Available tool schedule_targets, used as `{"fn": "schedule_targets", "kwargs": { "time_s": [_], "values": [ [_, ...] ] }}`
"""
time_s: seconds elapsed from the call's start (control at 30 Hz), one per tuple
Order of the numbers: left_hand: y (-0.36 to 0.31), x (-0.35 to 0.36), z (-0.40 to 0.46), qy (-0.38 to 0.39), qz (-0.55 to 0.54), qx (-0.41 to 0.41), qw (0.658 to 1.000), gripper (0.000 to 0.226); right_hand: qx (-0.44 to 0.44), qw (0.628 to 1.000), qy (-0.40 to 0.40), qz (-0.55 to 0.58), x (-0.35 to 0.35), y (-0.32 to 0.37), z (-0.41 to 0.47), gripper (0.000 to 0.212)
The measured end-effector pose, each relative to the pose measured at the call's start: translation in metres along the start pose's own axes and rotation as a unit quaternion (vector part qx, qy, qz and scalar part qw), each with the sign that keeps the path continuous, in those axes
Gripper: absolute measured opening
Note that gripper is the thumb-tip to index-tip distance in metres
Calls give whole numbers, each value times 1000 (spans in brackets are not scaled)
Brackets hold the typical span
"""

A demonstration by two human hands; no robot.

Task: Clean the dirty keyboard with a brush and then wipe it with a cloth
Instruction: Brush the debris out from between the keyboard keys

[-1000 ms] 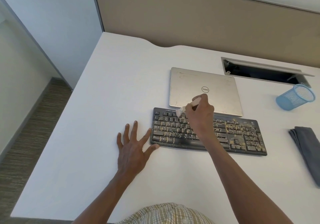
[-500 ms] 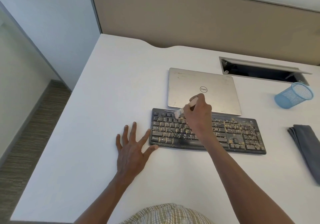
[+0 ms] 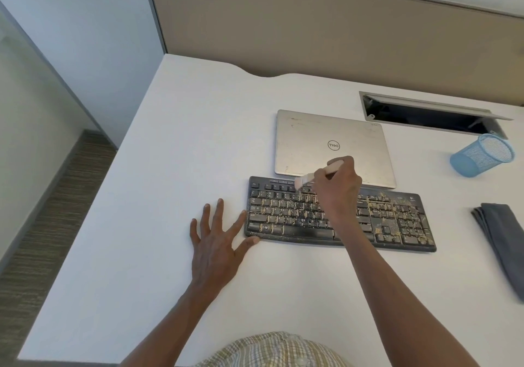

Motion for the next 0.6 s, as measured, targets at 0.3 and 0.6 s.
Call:
{"fn": "schedule_targets", "kwargs": {
  "time_s": [0.3, 0.6],
  "values": [
    [0, -1, 1, -2, -4, 0, 1000, 69, -30, 999, 21, -24, 1, -3, -5, 16],
    [1, 1, 1, -3, -4, 0, 1000, 67, -32, 999, 34, -28, 4, 1, -5, 15]
  ]
}}
Point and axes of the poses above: each hand's wrist, its own z-axis towards the middle knuckle, its own x-axis out of the palm, y = z × x, the point moved 1 cm from there along z, towards the middle knuckle, and after that the axes turned 9 degrees about z, right-handed, at the moved point
